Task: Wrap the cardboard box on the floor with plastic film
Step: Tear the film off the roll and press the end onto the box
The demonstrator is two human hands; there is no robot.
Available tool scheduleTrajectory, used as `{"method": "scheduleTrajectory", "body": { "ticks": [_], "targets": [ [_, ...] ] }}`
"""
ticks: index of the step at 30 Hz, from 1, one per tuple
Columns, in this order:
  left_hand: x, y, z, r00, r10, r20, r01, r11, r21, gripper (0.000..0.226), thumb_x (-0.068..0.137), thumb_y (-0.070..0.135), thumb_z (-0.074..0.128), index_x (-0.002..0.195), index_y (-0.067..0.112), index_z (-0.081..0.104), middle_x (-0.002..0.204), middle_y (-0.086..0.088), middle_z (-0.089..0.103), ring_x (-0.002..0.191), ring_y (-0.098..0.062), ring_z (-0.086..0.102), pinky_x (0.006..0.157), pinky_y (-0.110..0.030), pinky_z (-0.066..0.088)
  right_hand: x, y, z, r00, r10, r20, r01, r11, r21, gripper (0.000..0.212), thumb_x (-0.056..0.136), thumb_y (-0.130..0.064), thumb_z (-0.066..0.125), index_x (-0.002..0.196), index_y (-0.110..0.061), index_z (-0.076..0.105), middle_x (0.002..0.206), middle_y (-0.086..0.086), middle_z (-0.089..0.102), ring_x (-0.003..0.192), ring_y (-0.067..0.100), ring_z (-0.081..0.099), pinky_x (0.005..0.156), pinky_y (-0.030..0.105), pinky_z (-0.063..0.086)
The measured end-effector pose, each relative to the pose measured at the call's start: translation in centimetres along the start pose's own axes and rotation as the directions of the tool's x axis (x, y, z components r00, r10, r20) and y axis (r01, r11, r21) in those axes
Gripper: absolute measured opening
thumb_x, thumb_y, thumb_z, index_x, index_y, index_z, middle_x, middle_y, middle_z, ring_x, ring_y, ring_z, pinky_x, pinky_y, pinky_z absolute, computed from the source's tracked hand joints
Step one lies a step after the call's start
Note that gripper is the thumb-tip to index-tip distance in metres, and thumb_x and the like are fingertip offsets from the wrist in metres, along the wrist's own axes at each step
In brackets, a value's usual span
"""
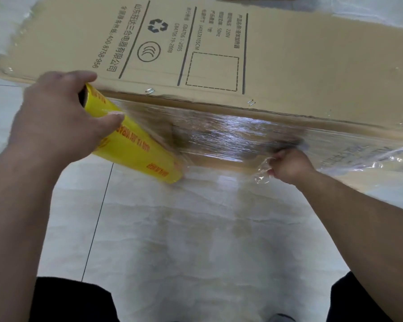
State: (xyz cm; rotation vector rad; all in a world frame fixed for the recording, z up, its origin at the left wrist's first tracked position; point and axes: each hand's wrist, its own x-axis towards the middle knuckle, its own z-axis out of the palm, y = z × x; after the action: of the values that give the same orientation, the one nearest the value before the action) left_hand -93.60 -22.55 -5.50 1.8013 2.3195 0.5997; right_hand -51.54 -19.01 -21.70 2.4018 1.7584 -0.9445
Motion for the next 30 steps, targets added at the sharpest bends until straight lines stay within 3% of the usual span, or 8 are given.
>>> {"method": "scheduleTrajectory", "body": {
  "ticks": [4,7,11,14,18,20,30],
  "targets": [
    [0.2,-1.3,-0.5,0.997,0.07,0.016,-0.072,0.973,0.221,0.091,0.064,0.077,0.059,0.146,0.039,0.048,0.143,0.0,0.055,0.138,-0.033,0.047,0.11,-0.061,0.043,-0.3,-0.5,0.5,0.998,-0.048,0.04,0.049,0.999,-0.016,0.017,0.104,-0.022,0.067,0.105,-0.012,0.08,0.111,0.012,0.082,0.111,0.032,0.075,0.096,0.038,0.057],
    [-0.5,-1.2,0.2,0.991,0.109,0.084,-0.129,0.946,0.296,0.081,0.069,0.069,0.075,0.142,0.039,0.054,0.142,0.001,0.059,0.135,-0.036,0.05,0.101,-0.06,0.047,-0.4,-1.1,0.6,0.989,-0.123,0.077,0.128,0.989,-0.071,0.023,0.105,-0.021,0.062,0.084,-0.017,0.071,0.105,0.017,0.081,0.108,0.035,0.075,0.095,0.039,0.058],
    [-1.2,-1.1,0.6,0.985,0.09,0.148,-0.136,0.931,0.338,0.085,0.077,0.062,0.08,0.151,0.037,0.048,0.157,0.001,0.046,0.144,-0.034,0.036,0.107,-0.06,0.039,-1.0,-2.2,0.2,0.97,-0.223,0.096,0.24,0.942,-0.235,0.026,0.105,-0.018,0.057,0.106,-0.007,0.081,0.113,0.018,0.08,0.11,0.037,0.072,0.09,0.032,0.052],
    [-1.4,-1.1,0.3,0.977,0.09,0.192,-0.148,0.939,0.311,0.096,0.076,0.071,0.075,0.158,0.039,0.037,0.171,0.004,0.024,0.156,-0.027,0.019,0.118,-0.059,0.025,-2.0,-2.2,-0.4,0.961,-0.247,0.122,0.272,0.921,-0.279,0.025,0.104,-0.016,0.058,0.1,-0.006,0.08,0.104,0.018,0.079,0.101,0.037,0.071,0.081,0.032,0.052],
    [-2.1,-1.6,-0.1,0.965,0.105,0.241,-0.173,0.942,0.286,0.101,0.077,0.063,0.079,0.162,0.04,0.029,0.175,0.006,0.007,0.16,-0.019,0.008,0.125,-0.053,0.015,-2.5,-1.4,-1.0,0.953,-0.262,0.15,0.289,0.936,-0.201,0.022,0.102,-0.017,0.063,0.082,-0.022,0.072,0.092,0.008,0.078,0.096,0.033,0.071,0.08,0.032,0.051],
    [-2.2,-2.2,-0.5,0.963,0.077,0.257,-0.149,0.95,0.275,0.107,0.075,0.061,0.083,0.163,0.04,0.025,0.175,0.007,0.003,0.16,-0.018,0.006,0.126,-0.052,0.014,-2.8,-1.0,-1.5,0.951,-0.265,0.158,0.292,0.94,-0.179,0.021,0.101,-0.017,0.065,0.084,-0.024,0.073,0.088,0.003,0.076,0.095,0.03,0.071,0.081,0.032,0.052],
    [-2.1,-5.0,-0.9,0.962,0.04,0.27,-0.122,0.948,0.293,0.112,0.072,0.069,0.082,0.163,0.039,0.025,0.175,0.005,0.01,0.16,-0.014,0.007,0.129,-0.051,0.003,-2.6,-0.4,-3.1,0.959,-0.264,0.102,0.274,0.956,-0.102,0.015,0.099,-0.014,0.069,0.09,-0.018,0.08,0.085,0.005,0.08,0.091,0.03,0.073,0.087,0.04,0.059]
  ]
}}
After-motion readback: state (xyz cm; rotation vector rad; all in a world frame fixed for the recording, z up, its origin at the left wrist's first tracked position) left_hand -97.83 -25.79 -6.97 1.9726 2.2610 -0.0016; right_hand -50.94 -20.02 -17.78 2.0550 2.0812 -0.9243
